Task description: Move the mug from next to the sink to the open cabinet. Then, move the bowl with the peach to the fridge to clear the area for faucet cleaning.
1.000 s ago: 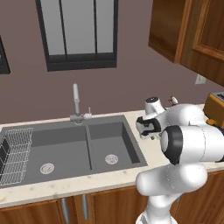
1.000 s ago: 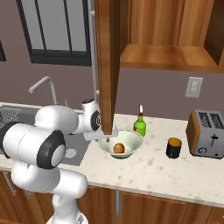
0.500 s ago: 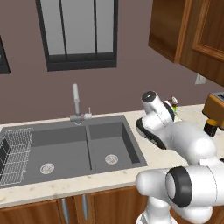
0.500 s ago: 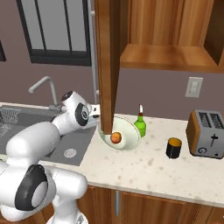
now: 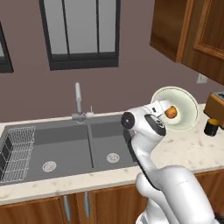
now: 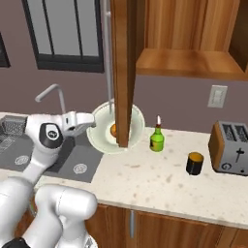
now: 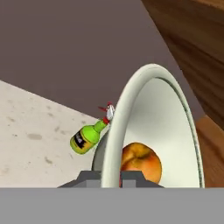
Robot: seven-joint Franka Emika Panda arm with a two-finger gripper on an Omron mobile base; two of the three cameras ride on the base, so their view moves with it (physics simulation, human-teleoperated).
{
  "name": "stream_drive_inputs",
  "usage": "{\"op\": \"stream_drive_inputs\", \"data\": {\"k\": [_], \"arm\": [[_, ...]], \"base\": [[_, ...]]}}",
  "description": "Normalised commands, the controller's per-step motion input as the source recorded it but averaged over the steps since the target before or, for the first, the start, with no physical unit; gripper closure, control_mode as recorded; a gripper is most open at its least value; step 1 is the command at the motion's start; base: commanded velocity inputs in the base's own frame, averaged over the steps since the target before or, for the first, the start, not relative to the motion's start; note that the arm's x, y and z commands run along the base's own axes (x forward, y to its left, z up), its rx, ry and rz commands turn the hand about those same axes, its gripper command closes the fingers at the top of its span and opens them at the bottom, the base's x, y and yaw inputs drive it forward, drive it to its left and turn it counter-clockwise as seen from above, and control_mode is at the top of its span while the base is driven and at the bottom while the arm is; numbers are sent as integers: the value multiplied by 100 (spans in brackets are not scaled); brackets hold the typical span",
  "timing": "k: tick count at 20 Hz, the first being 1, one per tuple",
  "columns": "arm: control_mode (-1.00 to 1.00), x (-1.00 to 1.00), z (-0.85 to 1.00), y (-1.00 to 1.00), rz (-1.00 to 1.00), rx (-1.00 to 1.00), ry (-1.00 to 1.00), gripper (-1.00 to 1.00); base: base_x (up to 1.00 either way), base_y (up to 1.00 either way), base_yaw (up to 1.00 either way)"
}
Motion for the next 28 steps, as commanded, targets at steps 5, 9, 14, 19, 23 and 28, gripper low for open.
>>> {"op": "stream_drive_inputs", "data": {"k": [5, 9, 14, 19, 23, 28], "arm": [[100, 0, 0, 0, 0, 0, 0, 100], [100, 0, 0, 0, 0, 0, 0, 100], [100, 0, 0, 0, 0, 0, 0, 100], [100, 0, 0, 0, 0, 0, 0, 100], [100, 0, 0, 0, 0, 0, 0, 100], [100, 0, 0, 0, 0, 0, 0, 100]], "base": [[-66, 62, 60], [-1, 10, 88], [0, 5, 91], [0, 7, 89], [0, 9, 88], [0, 5, 92]]}}
